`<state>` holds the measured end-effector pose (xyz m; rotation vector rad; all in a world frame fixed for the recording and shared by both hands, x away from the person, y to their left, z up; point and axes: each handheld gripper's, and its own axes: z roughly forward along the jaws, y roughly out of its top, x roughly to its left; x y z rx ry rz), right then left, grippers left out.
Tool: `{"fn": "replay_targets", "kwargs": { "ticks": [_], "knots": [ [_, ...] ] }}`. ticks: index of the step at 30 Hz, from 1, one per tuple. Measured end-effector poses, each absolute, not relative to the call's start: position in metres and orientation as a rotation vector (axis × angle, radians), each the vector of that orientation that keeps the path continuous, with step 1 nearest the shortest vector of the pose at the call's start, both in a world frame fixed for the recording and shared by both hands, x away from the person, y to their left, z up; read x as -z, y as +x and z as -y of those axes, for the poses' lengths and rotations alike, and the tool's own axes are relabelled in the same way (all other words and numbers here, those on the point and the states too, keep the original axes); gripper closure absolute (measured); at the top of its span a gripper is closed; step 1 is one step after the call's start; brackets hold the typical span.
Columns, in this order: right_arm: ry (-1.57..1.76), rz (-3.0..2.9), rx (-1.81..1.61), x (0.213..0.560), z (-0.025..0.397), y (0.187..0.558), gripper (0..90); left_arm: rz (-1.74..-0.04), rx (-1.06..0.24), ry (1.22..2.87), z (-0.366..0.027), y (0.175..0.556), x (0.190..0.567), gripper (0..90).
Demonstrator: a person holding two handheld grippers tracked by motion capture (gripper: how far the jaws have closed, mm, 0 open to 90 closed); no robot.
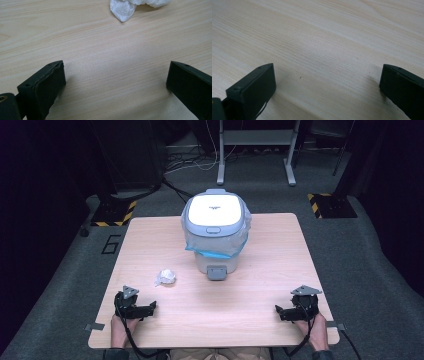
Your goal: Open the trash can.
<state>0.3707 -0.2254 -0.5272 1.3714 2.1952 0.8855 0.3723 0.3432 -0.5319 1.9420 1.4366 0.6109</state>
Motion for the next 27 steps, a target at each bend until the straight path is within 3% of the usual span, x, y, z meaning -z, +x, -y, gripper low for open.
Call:
{"fn": "replay_targets", "kwargs": {
  "ticks": [27],
  "knots": [
    [1.304, -2.227, -0.955, 0.491, 0.2, 0.371, 2.7, -1.43, -0.611, 1.958, -0.344, 0.372, 0.531, 2.2]
  ]
}}
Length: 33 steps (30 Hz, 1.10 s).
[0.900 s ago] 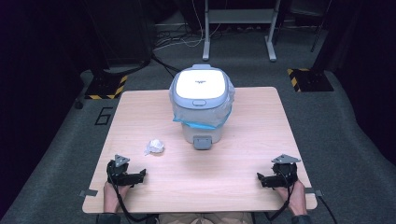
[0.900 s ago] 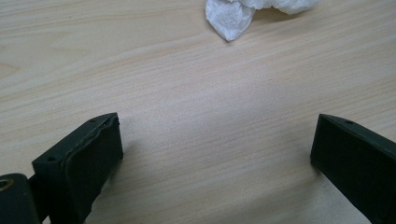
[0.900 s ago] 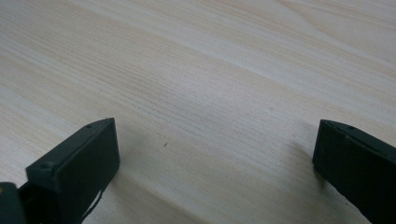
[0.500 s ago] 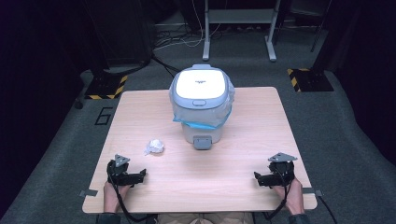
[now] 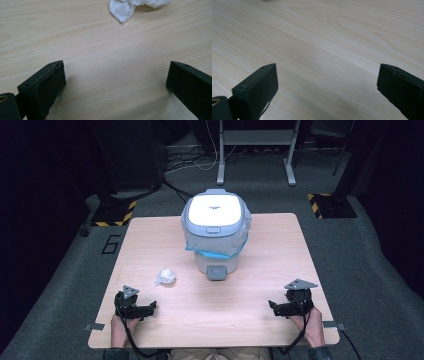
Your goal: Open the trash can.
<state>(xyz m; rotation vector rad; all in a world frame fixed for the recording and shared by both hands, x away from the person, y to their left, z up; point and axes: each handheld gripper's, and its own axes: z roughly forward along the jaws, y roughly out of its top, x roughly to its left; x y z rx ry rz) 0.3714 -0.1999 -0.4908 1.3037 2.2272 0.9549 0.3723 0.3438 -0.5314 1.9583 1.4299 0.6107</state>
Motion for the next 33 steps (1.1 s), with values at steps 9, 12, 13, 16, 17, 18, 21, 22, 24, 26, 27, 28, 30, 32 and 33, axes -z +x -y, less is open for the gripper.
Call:
{"fn": "replay_targets", "kwargs": {
  "ticks": [9, 12, 13, 16, 17, 18, 21, 22, 24, 26, 27, 28, 30, 32, 33],
  "knots": [
    [1.24, -2.256, -0.975, 0.48, 0.182, 0.378, 3.8, -1.429, -0.611, 1.96, -0.344, 0.372, 0.531, 2.2],
    [1.214, -2.271, -0.976, 0.477, 0.175, 0.381, 4.2, -1.428, -0.613, 1.96, -0.344, 0.372, 0.531, 2.3],
    [1.214, -2.271, -0.976, 0.477, 0.175, 0.381, 4.2, -1.428, -0.613, 1.96, -0.344, 0.372, 0.531, 2.3],
    [1.177, -2.278, -0.992, 0.473, 0.166, 0.384, 6.3, -1.427, -0.613, 1.96, -0.344, 0.372, 0.531, 2.3],
    [1.163, -2.286, -0.993, 0.471, 0.165, 0.384, 6.4, -1.429, -0.611, 1.96, -0.344, 0.372, 0.531, 2.3],
    [1.154, -2.287, -0.992, 0.47, 0.163, 0.385, 6.5, -1.429, -0.611, 1.96, -0.344, 0.372, 0.531, 2.3],
    [1.146, -2.293, -1.004, 0.468, 0.16, 0.386, 6.5, -1.428, -0.613, 1.96, -0.344, 0.372, 0.531, 2.3],
    [1.14, -2.296, -1.011, 0.466, 0.156, 0.388, 6.5, -1.428, -0.613, 1.96, -0.344, 0.372, 0.531, 2.3],
    [1.125, -2.304, -1.013, 0.464, 0.153, 0.39, 6.5, -1.427, -0.613, 1.96, -0.344, 0.372, 0.531, 2.4],
    [1.124, -2.307, -1.014, 0.462, 0.152, 0.39, 6.5, -1.428, -0.614, 1.96, -0.343, 0.372, 0.531, 2.4],
    [1.114, -2.309, -1.018, 0.461, 0.15, 0.391, 6.6, -1.428, -0.613, 1.96, -0.343, 0.372, 0.531, 2.4],
    [1.101, -2.316, -1.02, 0.459, 0.147, 0.392, 6.7, -1.429, -0.612, 1.96, -0.343, 0.372, 0.531, 2.4],
    [1.092, -2.321, -1.023, 0.457, 0.144, 0.393, 6.8, -1.429, -0.611, 1.96, -0.343, 0.372, 0.531, 2.4],
    [1.088, -2.327, -1.03, 0.456, 0.141, 0.395, 7.0, -1.429, -0.611, 1.959, -0.343, 0.372, 0.531, 2.4],
    [1.079, -2.332, -1.026, 0.455, 0.14, 0.396, 7.0, -1.429, -0.611, 1.959, -0.343, 0.372, 0.531, 2.4]
  ]
}}
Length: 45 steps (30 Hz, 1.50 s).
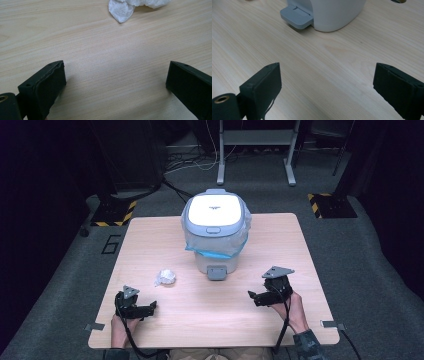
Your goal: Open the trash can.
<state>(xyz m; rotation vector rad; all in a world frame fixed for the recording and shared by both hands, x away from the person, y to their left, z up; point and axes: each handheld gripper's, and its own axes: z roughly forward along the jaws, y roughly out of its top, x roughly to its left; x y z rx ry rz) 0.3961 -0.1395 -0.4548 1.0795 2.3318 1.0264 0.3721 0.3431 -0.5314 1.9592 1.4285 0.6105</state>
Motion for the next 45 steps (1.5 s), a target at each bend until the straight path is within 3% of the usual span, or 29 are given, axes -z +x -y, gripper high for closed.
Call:
{"fn": "replay_targets", "kwargs": {
  "ticks": [27, 38, 42, 43, 45],
  "knots": [
    [0.981, -2.41, -1.078, 0.442, 0.095, 0.426, 9.6, -1.43, -0.611, 1.957, -0.343, 0.372, 0.531, 2.4],
    [0.933, -2.442, -1.086, 0.44, 0.077, 0.438, 5.2, -1.429, -0.61, 1.957, -0.343, 0.372, 0.531, 2.4],
    [0.922, -2.426, -1.099, 0.44, 0.073, 0.439, 14.3, -1.429, -0.61, 1.958, -0.343, 0.372, 0.531, 2.4],
    [0.916, -2.411, -1.097, 0.44, 0.069, 0.44, 24.2, -1.426, -0.614, 1.964, -0.343, 0.372, 0.531, 2.4],
    [0.896, -2.411, -1.096, 0.44, 0.067, 0.441, 34.5, -1.425, -0.614, 1.963, -0.343, 0.372, 0.531, 2.4]
  ]
}}
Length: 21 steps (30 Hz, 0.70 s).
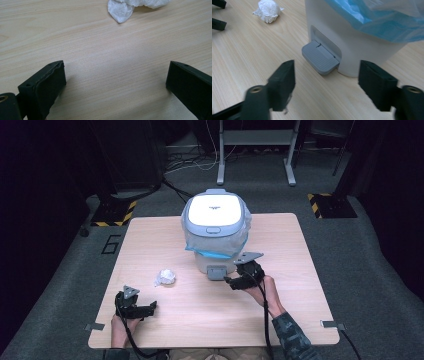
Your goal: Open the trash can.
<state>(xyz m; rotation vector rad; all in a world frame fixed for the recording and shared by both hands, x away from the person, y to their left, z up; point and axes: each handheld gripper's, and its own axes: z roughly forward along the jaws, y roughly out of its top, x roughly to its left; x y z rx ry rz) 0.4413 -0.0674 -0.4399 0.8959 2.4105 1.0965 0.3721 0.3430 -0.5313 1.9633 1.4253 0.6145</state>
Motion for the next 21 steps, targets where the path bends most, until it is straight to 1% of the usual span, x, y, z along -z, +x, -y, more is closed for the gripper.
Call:
{"fn": "replay_targets", "kwargs": {
  "ticks": [1, 2, 4, 7, 8, 9, 11, 12, 21],
  "knots": [
    [0.902, -2.399, -1.098, 0.44, 0.066, 0.442, 41.7, -1.426, -0.614, 1.963, -0.343, 0.372, 0.531, 2.4],
    [0.904, -2.393, -1.1, 0.44, 0.065, 0.442, 46.4, -1.426, -0.614, 1.963, -0.343, 0.372, 0.531, 2.4],
    [0.897, -2.383, -1.11, 0.441, 0.063, 0.443, 59.1, -1.425, -0.614, 1.963, -0.343, 0.372, 0.531, 2.4],
    [0.863, -2.355, -1.112, 0.443, 0.059, 0.444, 71.6, -1.427, -0.609, 1.958, -0.343, 0.372, 0.532, 2.5],
    [0.863, -2.355, -1.112, 0.443, 0.059, 0.444, 71.6, -1.427, -0.609, 1.958, -0.343, 0.372, 0.532, 2.5],
    [0.829, -2.335, -1.108, 0.445, 0.056, 0.444, 79.9, -1.426, -0.609, 1.96, -0.343, 0.372, 0.531, 2.5],
    [0.808, -2.313, -1.101, 0.447, 0.051, 0.444, 87.2, -1.426, -0.609, 1.958, -0.343, 0.372, 0.532, 2.5],
    [0.801, -2.307, -1.096, 0.449, 0.049, 0.444, 89.8, -1.426, -0.609, 1.959, -0.343, 0.372, 0.532, 2.5],
    [0.737, -2.263, -1.079, 0.468, 0.03, 0.446, 90.0, -1.426, -0.609, 1.957, -0.343, 0.372, 0.531, 2.7]
  ]
}}
